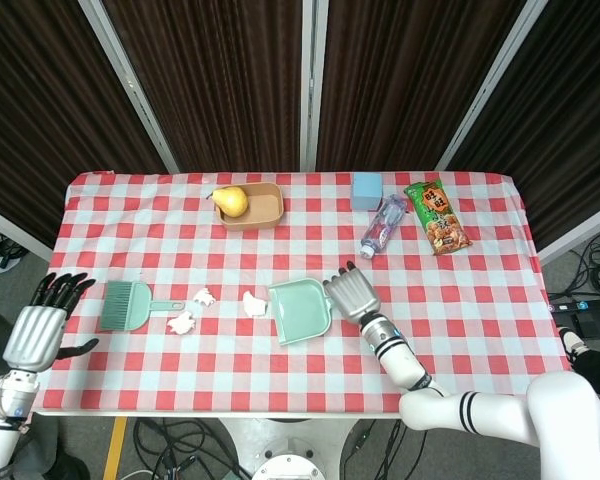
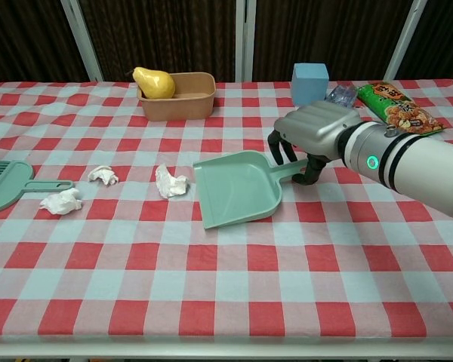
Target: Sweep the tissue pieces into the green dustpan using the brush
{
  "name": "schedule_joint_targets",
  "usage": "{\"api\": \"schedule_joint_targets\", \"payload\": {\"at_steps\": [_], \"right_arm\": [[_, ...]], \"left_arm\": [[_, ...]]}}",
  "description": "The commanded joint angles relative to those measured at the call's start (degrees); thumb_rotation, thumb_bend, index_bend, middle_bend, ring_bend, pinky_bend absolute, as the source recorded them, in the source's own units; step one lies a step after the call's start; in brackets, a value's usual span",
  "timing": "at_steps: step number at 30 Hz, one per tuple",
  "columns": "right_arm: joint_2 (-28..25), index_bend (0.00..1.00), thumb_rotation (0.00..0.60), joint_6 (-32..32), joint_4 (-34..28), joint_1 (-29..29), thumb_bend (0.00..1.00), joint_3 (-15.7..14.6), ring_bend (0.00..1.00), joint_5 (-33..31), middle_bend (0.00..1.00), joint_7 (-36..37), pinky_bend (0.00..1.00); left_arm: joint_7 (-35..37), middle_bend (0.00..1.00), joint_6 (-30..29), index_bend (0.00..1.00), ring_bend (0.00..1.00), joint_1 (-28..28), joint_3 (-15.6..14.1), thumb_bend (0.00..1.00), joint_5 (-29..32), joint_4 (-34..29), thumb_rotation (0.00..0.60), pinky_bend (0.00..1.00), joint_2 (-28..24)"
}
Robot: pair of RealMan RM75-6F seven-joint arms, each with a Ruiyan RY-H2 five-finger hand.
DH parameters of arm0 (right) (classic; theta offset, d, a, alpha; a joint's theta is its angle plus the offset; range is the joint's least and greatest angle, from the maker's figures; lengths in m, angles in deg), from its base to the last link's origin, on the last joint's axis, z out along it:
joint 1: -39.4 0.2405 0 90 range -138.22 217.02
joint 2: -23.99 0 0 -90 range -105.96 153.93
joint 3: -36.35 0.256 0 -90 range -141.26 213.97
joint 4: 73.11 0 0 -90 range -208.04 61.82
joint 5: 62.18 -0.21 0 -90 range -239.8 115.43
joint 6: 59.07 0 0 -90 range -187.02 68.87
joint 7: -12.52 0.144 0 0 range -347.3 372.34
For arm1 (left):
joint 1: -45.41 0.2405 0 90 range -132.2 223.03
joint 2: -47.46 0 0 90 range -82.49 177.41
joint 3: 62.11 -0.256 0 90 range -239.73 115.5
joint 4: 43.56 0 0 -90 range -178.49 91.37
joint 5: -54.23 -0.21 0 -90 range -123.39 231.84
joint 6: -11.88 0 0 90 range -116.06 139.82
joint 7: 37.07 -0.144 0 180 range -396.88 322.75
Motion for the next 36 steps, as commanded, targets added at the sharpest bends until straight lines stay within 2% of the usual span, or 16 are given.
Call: {"api": "schedule_joint_targets", "payload": {"at_steps": [1,4,7,11,14,23,32,36], "right_arm": [[-2.38,0.59,0.600,-0.53,-2.61,-0.04,0.36,0.42,0.34,-0.21,0.57,0.25,0.23],[-5.66,0.59,0.600,-0.22,-5.65,0.35,0.38,1.18,0.34,-1.79,0.57,-0.05,0.23],[-8.74,0.59,0.600,-0.01,-8.00,1.03,0.38,1.78,0.35,-3.80,0.57,-0.89,0.23],[-11.62,0.59,0.600,-0.84,-10.33,1.37,0.38,1.60,0.35,-5.19,0.57,-1.63,0.23],[-12.81,0.59,0.600,-0.92,-11.02,1.43,0.38,1.23,0.35,-6.06,0.57,-1.31,0.23],[-13.59,0.59,0.600,-1.10,-11.49,1.67,0.38,-0.08,0.35,-6.52,0.57,0.29,0.23],[-13.68,0.59,0.600,-1.34,-11.52,1.94,0.38,-1.03,0.35,-6.38,0.57,1.53,0.23],[-13.63,0.59,0.600,-1.33,-11.27,2.00,0.38,-1.42,0.35,-6.30,0.57,2.04,0.23]], "left_arm": [[1.29,0.09,4.41,0.17,0.07,-3.43,1.11,0.09,0.68,-0.26,0.600,0.05,0.10],[1.47,0.12,8.94,0.22,0.08,-6.63,1.86,0.08,1.57,-0.85,0.600,0.08,0.54],[0.10,0.20,12.26,0.26,0.15,-9.31,3.35,0.08,3.93,-0.18,0.600,0.15,2.92],[-5.28,0.25,18.83,0.29,0.19,-12.66,3.96,0.09,8.61,0.06,0.600,0.19,5.16],[-9.54,0.29,21.32,0.31,0.22,-14.27,4.49,0.08,12.11,0.18,0.600,0.21,7.38],[-21.95,0.38,21.72,0.37,0.29,-17.03,5.22,0.09,19.29,3.82,0.600,0.26,14.89],[-34.17,0.43,21.26,0.41,0.34,-18.77,4.69,0.09,26.30,5.90,0.600,0.26,18.75],[-36.83,0.43,21.08,0.43,0.36,-19.04,4.15,0.12,28.25,7.30,0.600,0.26,19.97]]}}
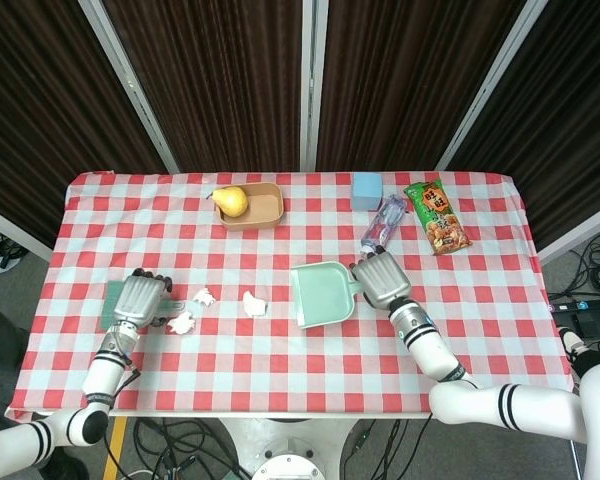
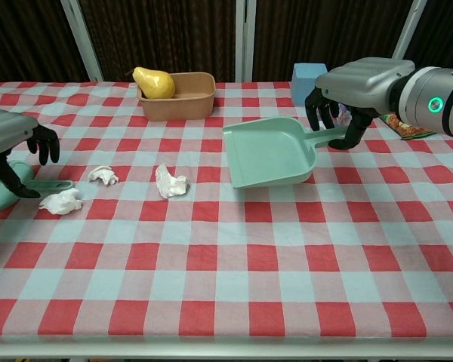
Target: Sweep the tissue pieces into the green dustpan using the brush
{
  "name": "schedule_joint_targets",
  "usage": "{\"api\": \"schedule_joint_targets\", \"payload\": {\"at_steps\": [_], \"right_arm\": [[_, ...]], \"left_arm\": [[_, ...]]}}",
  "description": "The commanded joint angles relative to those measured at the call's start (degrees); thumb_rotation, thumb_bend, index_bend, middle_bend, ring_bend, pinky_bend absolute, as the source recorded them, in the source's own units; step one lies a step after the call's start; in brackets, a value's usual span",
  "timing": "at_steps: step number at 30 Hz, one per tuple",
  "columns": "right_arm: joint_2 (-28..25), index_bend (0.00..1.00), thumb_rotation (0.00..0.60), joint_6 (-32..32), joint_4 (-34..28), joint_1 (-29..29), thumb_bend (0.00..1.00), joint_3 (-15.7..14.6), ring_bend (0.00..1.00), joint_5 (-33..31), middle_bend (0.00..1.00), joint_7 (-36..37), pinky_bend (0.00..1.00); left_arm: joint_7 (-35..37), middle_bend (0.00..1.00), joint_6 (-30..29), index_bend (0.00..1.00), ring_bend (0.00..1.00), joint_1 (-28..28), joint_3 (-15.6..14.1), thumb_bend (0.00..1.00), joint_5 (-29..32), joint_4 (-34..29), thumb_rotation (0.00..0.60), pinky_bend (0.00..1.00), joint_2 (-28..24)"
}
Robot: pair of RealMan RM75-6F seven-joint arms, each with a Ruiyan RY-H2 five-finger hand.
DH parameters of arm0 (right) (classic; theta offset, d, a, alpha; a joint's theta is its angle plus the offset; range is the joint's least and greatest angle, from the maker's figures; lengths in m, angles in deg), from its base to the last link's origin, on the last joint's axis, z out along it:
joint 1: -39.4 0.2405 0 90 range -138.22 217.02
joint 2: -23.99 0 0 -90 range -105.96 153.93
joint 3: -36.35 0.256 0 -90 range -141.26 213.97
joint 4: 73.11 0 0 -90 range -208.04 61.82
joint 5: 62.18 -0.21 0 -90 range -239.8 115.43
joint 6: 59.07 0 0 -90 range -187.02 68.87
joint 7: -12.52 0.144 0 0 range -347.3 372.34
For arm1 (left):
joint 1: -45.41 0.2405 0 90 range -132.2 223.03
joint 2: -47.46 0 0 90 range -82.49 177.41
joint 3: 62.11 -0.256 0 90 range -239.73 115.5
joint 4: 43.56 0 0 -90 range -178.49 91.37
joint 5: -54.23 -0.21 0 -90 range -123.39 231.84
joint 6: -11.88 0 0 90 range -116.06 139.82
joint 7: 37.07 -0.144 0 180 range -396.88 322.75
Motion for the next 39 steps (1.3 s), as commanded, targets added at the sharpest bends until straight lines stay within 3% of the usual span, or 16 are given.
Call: {"api": "schedule_joint_targets", "payload": {"at_steps": [1,12,29,39], "right_arm": [[0.06,0.59,0.600,0.03,0.14,0.04,0.38,-0.18,0.35,0.01,0.57,0.18,0.23],[0.30,0.59,0.600,-0.05,0.62,0.51,0.38,-0.80,0.35,-0.14,0.57,0.70,0.23],[0.82,0.59,0.600,-0.03,1.25,0.96,0.38,-1.46,0.35,-0.77,0.57,1.20,0.23],[1.15,0.59,0.600,-0.54,1.18,0.79,0.38,-2.17,0.35,-1.16,0.57,0.97,0.23]], "left_arm": [[-1.90,0.43,-0.28,0.43,0.36,-0.49,-0.55,0.12,1.55,1.43,0.600,0.26,1.24],[-2.55,0.44,1.64,0.43,0.36,-1.78,-1.34,0.21,2.98,3.31,0.600,0.26,1.70],[-1.92,0.48,3.10,0.46,0.36,-2.77,-2.71,0.24,3.45,5.92,0.600,0.26,2.73],[4.38,0.53,2.95,0.51,0.41,-2.58,-3.56,0.31,-1.40,7.08,0.600,0.32,1.58]]}}
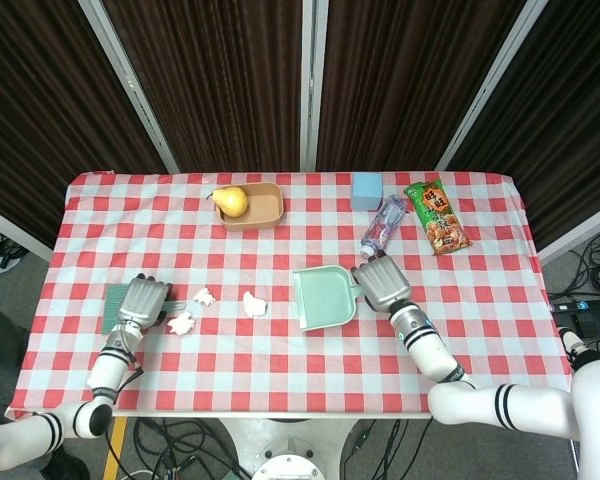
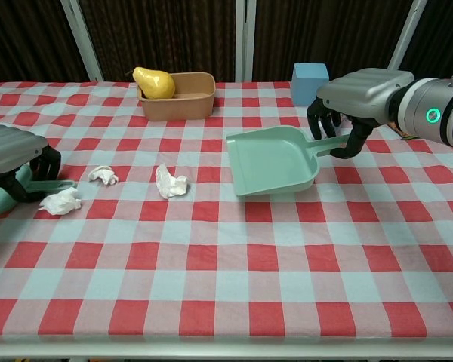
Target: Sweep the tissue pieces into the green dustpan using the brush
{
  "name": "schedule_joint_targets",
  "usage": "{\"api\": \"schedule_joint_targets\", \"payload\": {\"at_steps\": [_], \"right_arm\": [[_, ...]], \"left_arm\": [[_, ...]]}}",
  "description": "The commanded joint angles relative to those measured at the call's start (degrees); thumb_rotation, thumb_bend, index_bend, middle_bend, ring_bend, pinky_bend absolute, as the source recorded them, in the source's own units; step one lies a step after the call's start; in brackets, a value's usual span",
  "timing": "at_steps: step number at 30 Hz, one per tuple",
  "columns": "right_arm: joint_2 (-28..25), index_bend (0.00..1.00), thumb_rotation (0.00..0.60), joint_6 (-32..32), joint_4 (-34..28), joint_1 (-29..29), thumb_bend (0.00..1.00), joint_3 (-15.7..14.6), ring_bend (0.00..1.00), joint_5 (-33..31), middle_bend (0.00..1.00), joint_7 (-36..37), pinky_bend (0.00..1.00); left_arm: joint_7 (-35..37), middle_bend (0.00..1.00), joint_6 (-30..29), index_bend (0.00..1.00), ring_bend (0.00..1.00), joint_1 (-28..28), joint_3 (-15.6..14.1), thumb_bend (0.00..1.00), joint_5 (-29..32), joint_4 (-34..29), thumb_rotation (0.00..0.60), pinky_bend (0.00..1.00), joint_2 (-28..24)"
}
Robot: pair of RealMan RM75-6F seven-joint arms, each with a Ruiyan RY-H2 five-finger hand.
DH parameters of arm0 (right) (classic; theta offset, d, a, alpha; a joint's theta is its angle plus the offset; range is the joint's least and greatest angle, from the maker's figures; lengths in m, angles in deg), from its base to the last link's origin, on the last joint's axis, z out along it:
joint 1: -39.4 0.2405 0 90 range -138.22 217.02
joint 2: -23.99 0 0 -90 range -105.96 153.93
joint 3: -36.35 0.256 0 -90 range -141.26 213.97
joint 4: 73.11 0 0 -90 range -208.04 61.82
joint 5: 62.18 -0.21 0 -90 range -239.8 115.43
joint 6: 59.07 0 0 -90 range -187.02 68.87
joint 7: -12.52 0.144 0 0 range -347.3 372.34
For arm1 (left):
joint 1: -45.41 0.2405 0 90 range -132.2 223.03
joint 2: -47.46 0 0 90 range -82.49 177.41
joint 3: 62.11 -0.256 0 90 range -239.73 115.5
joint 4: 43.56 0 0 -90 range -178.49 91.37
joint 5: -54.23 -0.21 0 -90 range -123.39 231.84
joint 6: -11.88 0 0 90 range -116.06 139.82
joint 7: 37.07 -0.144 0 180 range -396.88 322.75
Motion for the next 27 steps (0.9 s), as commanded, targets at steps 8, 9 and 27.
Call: {"api": "schedule_joint_targets", "payload": {"at_steps": [8,9,27], "right_arm": [[1.09,0.59,0.600,0.01,0.26,0.62,0.38,-0.65,0.35,0.44,0.57,-1.34,0.23],[1.33,0.59,0.600,0.11,0.54,0.86,0.38,-0.79,0.35,0.39,0.57,-1.86,0.23],[5.97,0.59,0.600,-0.77,2.50,3.71,0.38,-0.09,0.35,-2.26,0.57,-6.50,0.23]], "left_arm": [[19.99,0.53,-4.19,0.52,0.41,2.64,1.21,0.31,-8.72,-3.42,0.600,0.32,-6.87],[22.38,0.53,-4.44,0.52,0.41,2.97,1.34,0.31,-9.37,-3.98,0.600,0.32,-7.57],[48.09,0.53,-6.81,0.52,0.41,3.07,1.78,0.33,-19.08,-6.48,0.600,0.34,-6.88]]}}
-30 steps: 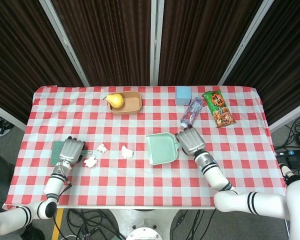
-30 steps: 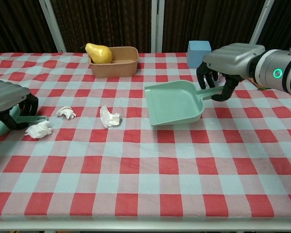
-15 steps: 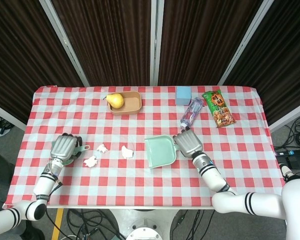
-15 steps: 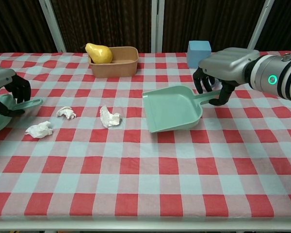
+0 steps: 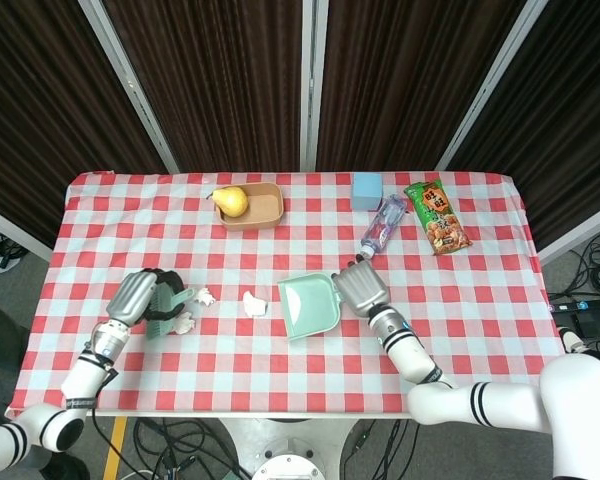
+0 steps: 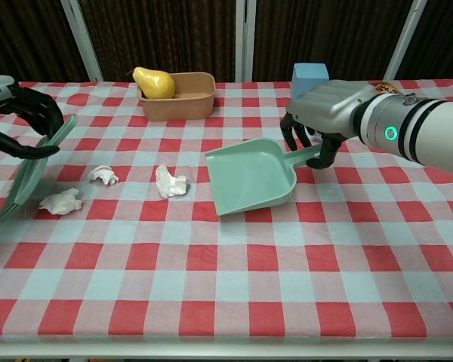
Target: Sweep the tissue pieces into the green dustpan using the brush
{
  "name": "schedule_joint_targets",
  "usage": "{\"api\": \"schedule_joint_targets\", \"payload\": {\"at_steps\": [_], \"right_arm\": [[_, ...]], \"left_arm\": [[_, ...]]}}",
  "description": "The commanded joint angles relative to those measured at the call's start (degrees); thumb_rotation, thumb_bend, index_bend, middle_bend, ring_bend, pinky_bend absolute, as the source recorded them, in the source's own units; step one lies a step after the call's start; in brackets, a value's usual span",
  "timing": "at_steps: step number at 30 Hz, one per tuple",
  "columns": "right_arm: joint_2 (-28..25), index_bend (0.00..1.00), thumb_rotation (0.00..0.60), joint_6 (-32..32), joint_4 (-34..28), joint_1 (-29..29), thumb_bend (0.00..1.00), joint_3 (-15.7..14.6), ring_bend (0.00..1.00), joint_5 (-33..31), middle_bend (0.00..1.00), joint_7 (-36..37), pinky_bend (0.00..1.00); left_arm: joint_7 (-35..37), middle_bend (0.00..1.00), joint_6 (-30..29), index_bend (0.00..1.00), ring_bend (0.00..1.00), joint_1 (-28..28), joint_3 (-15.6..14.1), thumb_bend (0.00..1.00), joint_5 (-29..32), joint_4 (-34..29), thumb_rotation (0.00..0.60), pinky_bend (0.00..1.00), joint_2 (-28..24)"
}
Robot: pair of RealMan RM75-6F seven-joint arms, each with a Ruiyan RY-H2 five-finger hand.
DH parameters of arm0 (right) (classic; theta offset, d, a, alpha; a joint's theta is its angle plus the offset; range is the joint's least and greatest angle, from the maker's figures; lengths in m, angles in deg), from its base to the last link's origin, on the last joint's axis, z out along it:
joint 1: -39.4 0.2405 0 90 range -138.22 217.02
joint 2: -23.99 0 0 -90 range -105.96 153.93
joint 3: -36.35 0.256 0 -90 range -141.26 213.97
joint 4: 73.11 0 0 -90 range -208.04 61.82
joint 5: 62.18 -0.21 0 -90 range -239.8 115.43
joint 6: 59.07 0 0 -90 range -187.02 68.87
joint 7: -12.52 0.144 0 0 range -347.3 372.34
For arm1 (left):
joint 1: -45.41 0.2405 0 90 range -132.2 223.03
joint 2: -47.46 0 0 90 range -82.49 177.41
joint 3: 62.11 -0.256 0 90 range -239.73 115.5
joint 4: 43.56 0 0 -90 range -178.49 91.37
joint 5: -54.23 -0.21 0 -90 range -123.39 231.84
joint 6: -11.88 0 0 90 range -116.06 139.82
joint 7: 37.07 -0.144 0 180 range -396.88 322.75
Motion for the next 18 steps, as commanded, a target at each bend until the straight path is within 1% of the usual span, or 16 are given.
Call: {"api": "schedule_joint_targets", "payload": {"at_steps": [1,10,18], "right_arm": [[0.27,0.59,0.600,-0.19,-0.22,0.42,0.38,0.08,0.35,-0.58,0.57,-0.78,0.23],[1.43,0.59,0.600,-0.79,0.16,2.28,0.38,-0.26,0.35,-3.66,0.57,-5.16,0.23],[4.37,0.60,0.600,-0.68,2.45,3.92,0.38,0.67,0.35,-6.36,0.57,-6.74,0.24]], "left_arm": [[0.04,0.53,0.51,0.51,0.41,-0.77,0.40,0.33,0.10,0.67,0.600,0.34,1.29],[-0.71,0.53,2.62,0.52,0.41,-2.71,1.62,0.33,1.72,2.52,0.600,0.34,4.48],[0.70,0.53,3.97,0.52,0.41,-4.57,3.19,0.34,2.68,2.80,0.600,0.34,6.76]]}}
